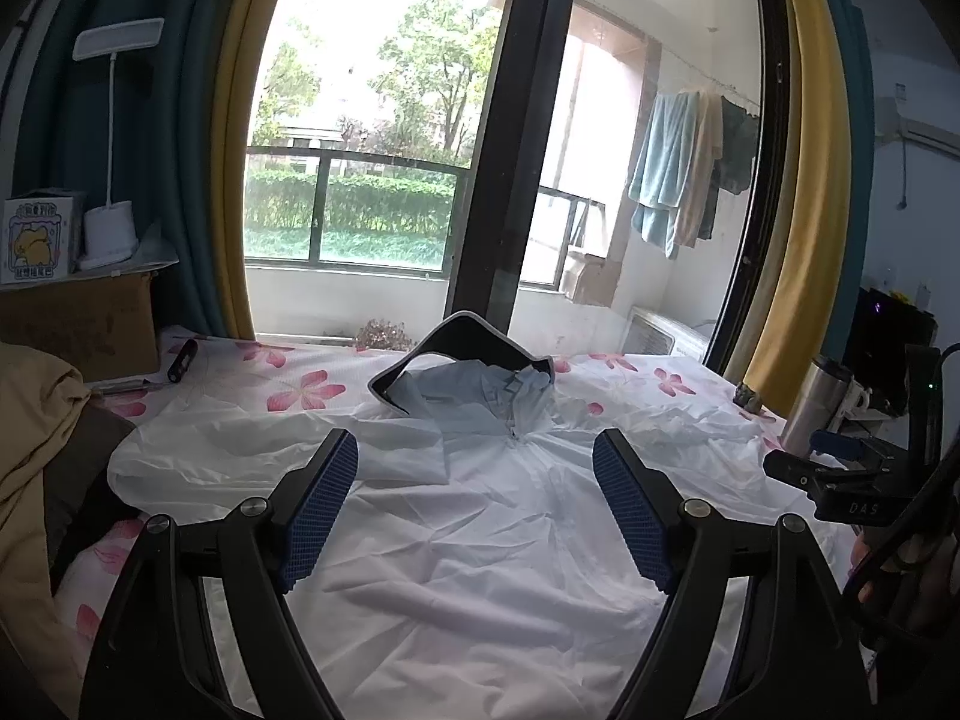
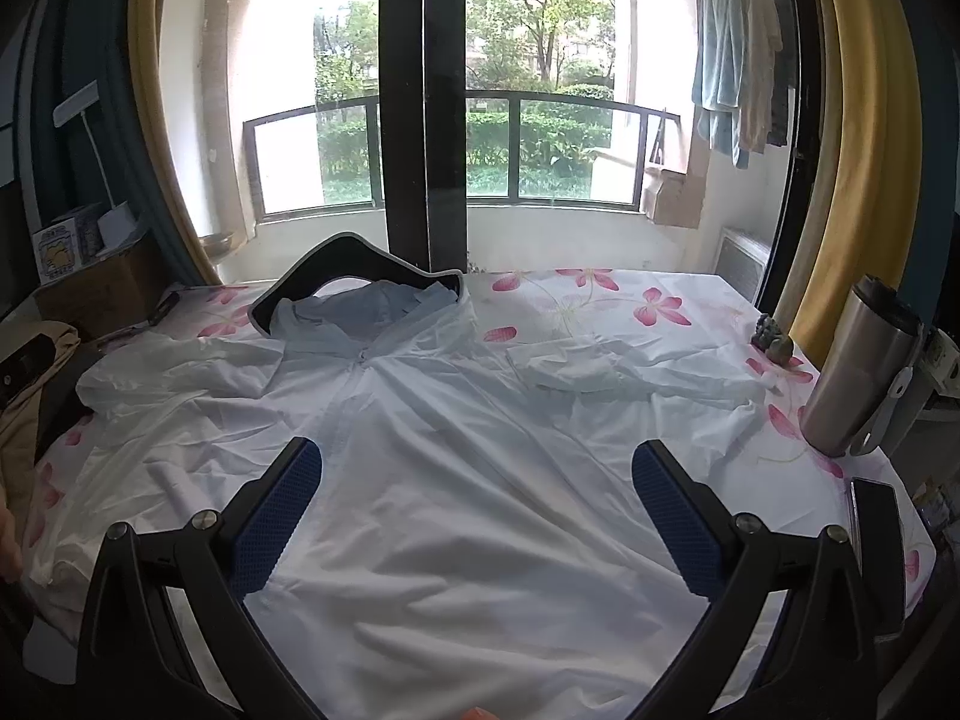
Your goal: Fold large clothes
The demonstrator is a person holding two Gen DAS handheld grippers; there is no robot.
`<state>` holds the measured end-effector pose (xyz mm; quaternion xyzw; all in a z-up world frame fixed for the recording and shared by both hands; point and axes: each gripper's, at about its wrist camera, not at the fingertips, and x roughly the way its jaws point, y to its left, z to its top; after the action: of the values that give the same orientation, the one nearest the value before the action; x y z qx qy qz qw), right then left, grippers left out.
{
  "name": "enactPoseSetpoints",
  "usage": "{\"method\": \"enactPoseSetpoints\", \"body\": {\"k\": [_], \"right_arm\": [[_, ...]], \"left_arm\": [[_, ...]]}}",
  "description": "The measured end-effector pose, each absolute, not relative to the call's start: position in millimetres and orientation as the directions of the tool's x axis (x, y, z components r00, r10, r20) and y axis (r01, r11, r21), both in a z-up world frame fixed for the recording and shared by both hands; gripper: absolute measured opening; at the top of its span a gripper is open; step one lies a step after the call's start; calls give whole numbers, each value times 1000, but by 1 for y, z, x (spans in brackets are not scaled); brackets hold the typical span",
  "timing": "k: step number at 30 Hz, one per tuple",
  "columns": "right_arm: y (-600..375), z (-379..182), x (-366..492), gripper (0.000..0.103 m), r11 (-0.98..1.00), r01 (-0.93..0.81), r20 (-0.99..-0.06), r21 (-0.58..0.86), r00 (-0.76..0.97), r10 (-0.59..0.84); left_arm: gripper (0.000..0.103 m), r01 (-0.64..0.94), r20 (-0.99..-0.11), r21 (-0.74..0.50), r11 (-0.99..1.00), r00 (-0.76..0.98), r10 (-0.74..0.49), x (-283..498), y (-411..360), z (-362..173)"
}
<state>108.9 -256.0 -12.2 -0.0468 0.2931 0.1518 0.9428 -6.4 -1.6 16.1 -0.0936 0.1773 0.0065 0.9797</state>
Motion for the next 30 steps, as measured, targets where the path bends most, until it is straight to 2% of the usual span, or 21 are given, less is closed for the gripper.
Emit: {"method": "enactPoseSetpoints", "body": {"k": [15,25,30], "right_arm": [[-275,-25,146,102,962,-272,-603,-1,768,217],[-282,-44,202,102,949,-299,-661,-100,733,161],[-280,-60,233,93,936,-321,-706,-143,696,131]], "left_arm": [[83,-55,-404,-192,980,914,-28,21,3,7],[83,-108,-475,-185,977,880,7,54,14,-9],[83,-93,-492,-208,974,870,-23,70,20,-15]]}}
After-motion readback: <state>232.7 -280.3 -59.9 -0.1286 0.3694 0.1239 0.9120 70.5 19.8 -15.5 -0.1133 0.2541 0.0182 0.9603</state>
